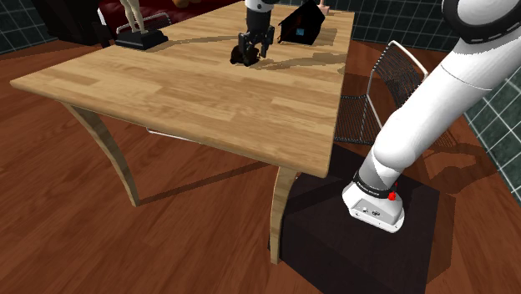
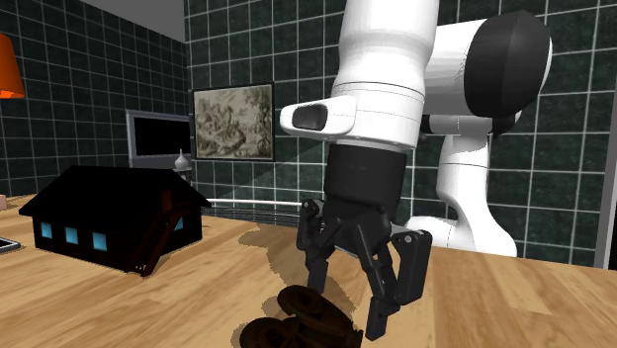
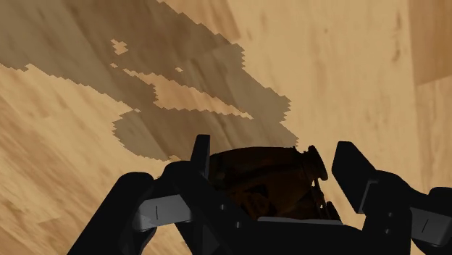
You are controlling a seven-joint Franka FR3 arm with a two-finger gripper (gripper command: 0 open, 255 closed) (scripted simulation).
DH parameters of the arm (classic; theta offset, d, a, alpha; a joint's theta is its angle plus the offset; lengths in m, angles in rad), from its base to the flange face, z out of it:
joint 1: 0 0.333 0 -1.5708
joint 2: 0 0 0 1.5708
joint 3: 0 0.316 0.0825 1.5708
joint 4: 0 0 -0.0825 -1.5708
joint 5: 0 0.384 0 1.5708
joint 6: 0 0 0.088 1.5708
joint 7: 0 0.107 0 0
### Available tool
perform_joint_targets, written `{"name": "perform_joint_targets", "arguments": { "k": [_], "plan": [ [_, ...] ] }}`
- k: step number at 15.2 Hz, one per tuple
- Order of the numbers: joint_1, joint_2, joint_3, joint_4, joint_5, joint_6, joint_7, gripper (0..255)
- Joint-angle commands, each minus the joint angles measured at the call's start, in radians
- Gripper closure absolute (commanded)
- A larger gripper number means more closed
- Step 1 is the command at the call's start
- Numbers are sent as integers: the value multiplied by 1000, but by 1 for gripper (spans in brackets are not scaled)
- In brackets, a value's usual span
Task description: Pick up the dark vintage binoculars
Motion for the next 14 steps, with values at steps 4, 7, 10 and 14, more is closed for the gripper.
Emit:
{"name": "perform_joint_targets", "arguments": {
  "k": [4,7,10,14],
  "plan": [
    [0,4,0,15,0,-15,-1,255],
    [0,7,0,59,1,-55,-4,255],
    [0,11,0,104,1,-96,-7,255],
    [-1,21,1,168,1,-150,-10,255]
  ]
}}
